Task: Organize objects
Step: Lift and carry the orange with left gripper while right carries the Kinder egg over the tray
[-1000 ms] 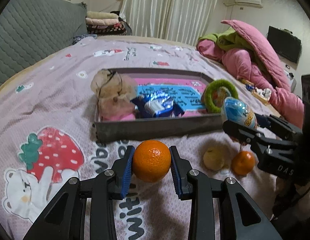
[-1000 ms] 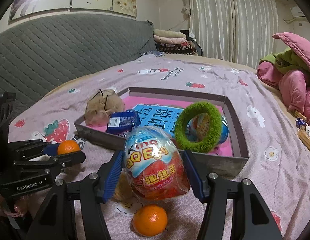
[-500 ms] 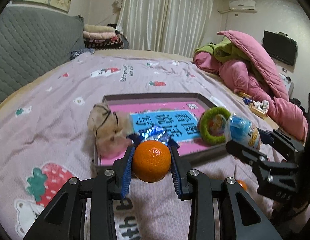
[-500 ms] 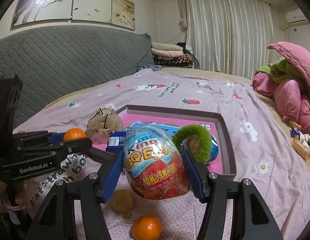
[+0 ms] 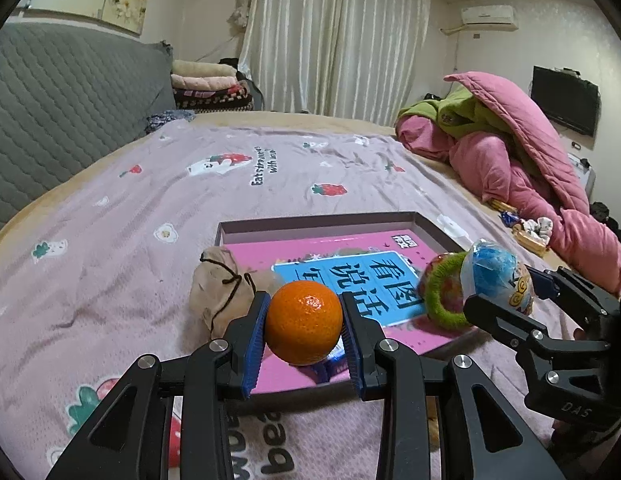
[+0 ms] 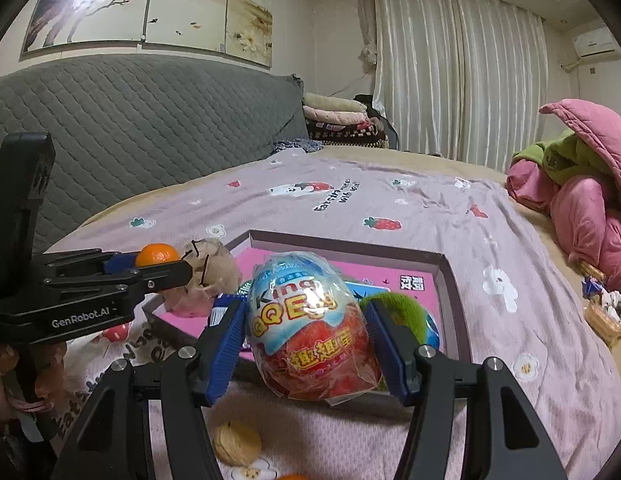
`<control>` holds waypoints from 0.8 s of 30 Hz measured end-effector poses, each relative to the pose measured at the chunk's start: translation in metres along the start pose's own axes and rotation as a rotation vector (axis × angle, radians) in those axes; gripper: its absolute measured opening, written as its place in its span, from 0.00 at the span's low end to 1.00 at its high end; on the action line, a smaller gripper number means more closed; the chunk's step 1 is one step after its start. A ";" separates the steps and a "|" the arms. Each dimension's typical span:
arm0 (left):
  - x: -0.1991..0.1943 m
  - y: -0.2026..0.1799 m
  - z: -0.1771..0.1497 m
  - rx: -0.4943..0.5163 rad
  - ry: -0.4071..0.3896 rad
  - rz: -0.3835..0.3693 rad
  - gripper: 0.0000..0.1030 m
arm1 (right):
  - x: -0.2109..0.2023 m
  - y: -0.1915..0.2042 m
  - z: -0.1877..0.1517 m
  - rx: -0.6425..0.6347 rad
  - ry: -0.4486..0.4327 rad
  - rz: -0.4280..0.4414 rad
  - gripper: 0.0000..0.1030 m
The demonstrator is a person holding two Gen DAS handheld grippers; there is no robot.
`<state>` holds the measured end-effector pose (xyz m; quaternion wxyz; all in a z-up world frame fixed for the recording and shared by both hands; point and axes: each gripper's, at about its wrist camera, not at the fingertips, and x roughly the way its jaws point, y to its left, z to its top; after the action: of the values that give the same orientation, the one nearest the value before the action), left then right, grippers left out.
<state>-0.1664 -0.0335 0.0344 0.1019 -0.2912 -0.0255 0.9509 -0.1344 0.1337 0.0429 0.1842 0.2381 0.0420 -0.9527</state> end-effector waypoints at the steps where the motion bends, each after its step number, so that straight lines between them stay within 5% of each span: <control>1: 0.002 0.001 0.001 0.000 0.000 0.001 0.34 | 0.002 0.001 0.002 -0.002 -0.002 -0.002 0.59; 24: 0.029 0.030 0.020 -0.018 0.014 0.028 0.34 | 0.042 -0.010 0.024 -0.002 0.029 0.002 0.59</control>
<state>-0.2061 -0.0570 0.0318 0.0864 -0.2992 -0.0291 0.9498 -0.1827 0.1249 0.0440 0.1846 0.2518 0.0454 -0.9489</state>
